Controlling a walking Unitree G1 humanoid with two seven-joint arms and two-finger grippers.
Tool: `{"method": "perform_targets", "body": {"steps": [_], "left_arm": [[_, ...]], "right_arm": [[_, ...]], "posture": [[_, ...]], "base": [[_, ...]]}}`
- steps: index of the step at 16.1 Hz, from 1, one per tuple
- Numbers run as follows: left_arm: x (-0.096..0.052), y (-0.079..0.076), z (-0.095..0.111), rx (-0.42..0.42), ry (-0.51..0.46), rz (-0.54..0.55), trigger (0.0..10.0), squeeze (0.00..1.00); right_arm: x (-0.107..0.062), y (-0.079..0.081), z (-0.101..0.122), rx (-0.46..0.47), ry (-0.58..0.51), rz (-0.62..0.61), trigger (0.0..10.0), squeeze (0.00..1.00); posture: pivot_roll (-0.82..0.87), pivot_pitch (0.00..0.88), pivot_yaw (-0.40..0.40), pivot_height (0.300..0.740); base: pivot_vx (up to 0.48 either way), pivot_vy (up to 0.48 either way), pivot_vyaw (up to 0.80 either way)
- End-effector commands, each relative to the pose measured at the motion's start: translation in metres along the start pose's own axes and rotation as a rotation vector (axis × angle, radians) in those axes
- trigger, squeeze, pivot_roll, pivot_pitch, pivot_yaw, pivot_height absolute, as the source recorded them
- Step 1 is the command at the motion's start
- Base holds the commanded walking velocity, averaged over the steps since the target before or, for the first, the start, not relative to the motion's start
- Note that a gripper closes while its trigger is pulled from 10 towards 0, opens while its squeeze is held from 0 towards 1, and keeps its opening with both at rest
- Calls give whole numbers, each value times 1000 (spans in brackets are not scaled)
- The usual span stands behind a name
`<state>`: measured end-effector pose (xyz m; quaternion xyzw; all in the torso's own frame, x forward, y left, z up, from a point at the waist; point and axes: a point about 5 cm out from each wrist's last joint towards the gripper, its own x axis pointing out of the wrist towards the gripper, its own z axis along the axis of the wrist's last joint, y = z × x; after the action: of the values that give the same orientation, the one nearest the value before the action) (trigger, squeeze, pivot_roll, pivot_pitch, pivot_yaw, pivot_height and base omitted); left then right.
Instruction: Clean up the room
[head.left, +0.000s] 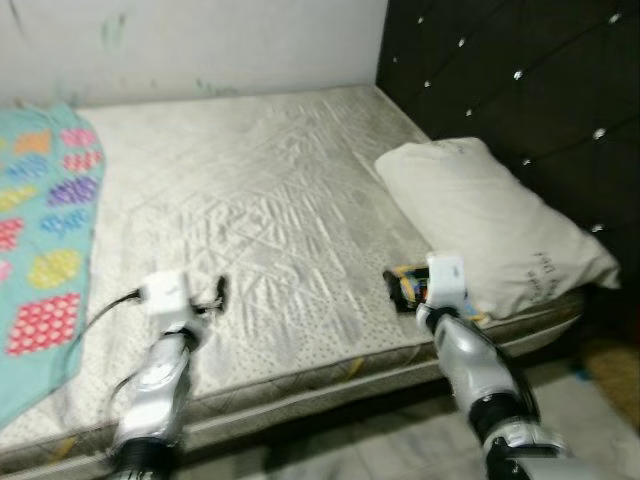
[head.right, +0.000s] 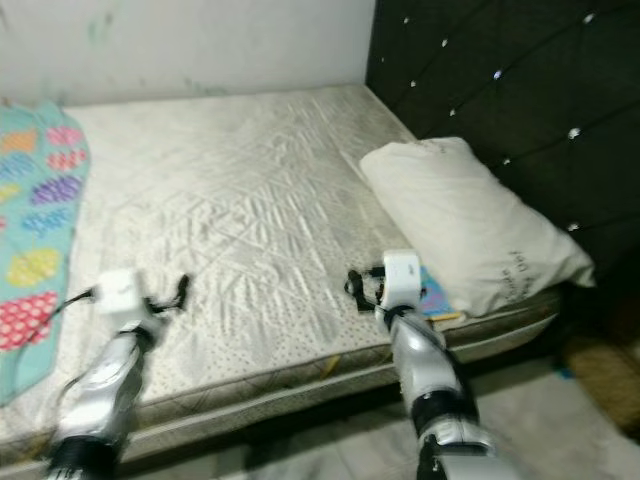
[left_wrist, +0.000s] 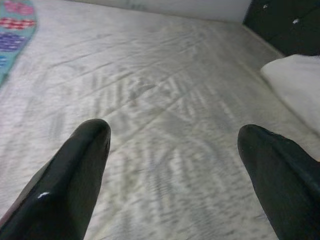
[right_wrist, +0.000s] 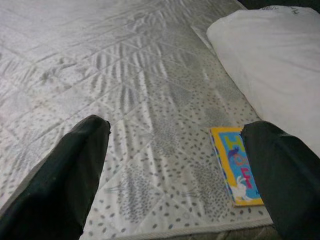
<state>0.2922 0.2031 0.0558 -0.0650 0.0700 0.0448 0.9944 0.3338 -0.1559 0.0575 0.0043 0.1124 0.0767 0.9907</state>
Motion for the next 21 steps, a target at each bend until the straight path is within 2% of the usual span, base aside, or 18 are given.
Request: {"method": "perform_targets", "body": {"steps": [1,2,3,4,5,6,8,9,10,13,17,21], "left_arm": [[-12,0,22,51,-95,-22,10000,0],[-25,3,22,86,-107,-20,10000,0],[-37,4,20,74,-97,-8,10000,0],[-51,1,14,85,-73,-42,10000,0],[-61,-1,6,97,-39,-78,10000,0],[-64,-2,2,75,-12,-86,10000,0],[-65,-7,4,76,12,-128,10000,0],[-66,-14,7,105,14,-193,10000,0],[-66,-17,8,108,20,-213,10000,0],[-66,-37,15,102,12,-293,10000,0],[-68,-36,13,53,32,-267,10000,0],[-69,-37,14,51,41,-275,10000,0]], "right_arm": [[-6,-7,12,16,-52,15,10000,0],[-10,-9,11,18,-61,17,10000,0],[-16,-10,10,-1,-73,19,10000,0],[-21,-12,7,-9,-75,6,10000,0],[-23,-12,2,-15,-62,4,10000,0],[-24,-9,2,-21,-54,19,10000,0],[-25,-3,6,-46,-65,61,10000,0],[-26,-1,9,-73,-74,67,10000,0],[-28,0,9,-77,-73,66,10000,0],[-33,-3,7,-36,-57,38,10000,0],[-35,-3,6,-37,-46,44,10000,0],[-35,-2,8,-35,-37,50,10000,0]], "posture": [[-13,0,-26,740],[-7,0,-26,740],[-8,0,-27,740],[-6,0,-33,740],[1,0,-40,740],[1,0,-42,740],[-2,0,-43,740],[-7,0,-43,740],[-9,0,-41,740],[-28,0,-23,740],[-29,1,-33,740],[-30,8,-38,740]], "base": [[0,0,0],[0,0,0],[0,0,0],[0,0,0],[0,0,0],[0,0,0],[0,0,0],[0,0,800],[0,0,800],[0,0,442],[150,0,0],[318,0,0]]}}
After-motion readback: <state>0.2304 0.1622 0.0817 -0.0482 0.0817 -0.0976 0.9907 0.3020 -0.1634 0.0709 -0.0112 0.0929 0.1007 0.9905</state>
